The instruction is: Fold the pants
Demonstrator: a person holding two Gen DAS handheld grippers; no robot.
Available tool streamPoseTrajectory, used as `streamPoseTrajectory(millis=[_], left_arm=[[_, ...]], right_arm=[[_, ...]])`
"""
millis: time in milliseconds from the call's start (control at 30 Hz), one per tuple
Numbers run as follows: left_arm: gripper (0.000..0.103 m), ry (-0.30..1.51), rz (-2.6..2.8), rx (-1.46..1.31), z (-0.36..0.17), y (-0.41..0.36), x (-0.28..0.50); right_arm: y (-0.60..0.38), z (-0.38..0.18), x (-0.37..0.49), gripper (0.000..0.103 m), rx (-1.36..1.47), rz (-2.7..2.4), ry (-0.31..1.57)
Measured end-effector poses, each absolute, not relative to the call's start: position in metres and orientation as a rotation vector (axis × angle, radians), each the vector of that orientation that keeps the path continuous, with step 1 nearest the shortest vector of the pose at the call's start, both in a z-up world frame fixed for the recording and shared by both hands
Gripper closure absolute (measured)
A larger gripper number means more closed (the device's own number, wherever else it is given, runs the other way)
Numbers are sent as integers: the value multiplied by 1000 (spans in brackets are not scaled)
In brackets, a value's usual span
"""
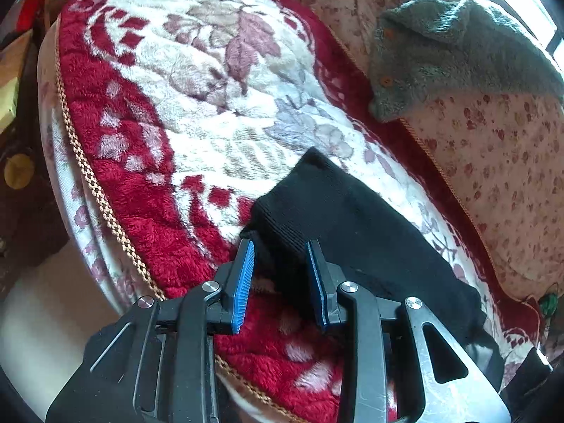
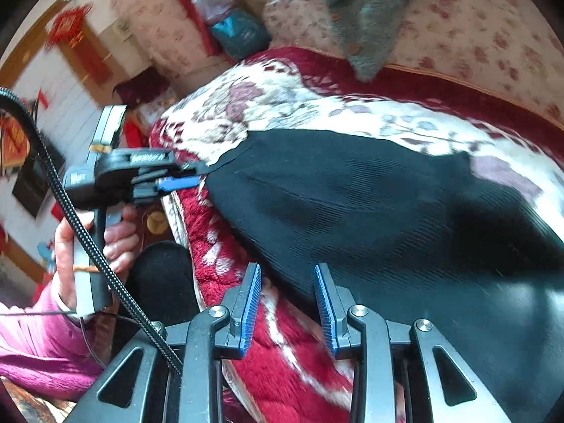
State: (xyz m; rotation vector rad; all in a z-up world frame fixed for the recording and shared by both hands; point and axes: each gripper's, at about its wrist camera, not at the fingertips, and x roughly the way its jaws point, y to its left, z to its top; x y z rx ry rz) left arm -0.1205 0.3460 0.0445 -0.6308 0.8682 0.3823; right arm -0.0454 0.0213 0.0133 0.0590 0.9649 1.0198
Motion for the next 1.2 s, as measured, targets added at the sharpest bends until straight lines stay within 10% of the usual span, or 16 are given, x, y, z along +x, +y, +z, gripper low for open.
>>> streamPoseTrajectory(millis=[267, 1200], left_arm=[[56, 867, 231, -518, 65, 280, -106], [56, 1031, -471, -124, 66, -31, -18]], right_arm=[[-60, 26, -38, 70, 214, 863, 929], [-348, 10, -93, 56, 656, 205, 924]])
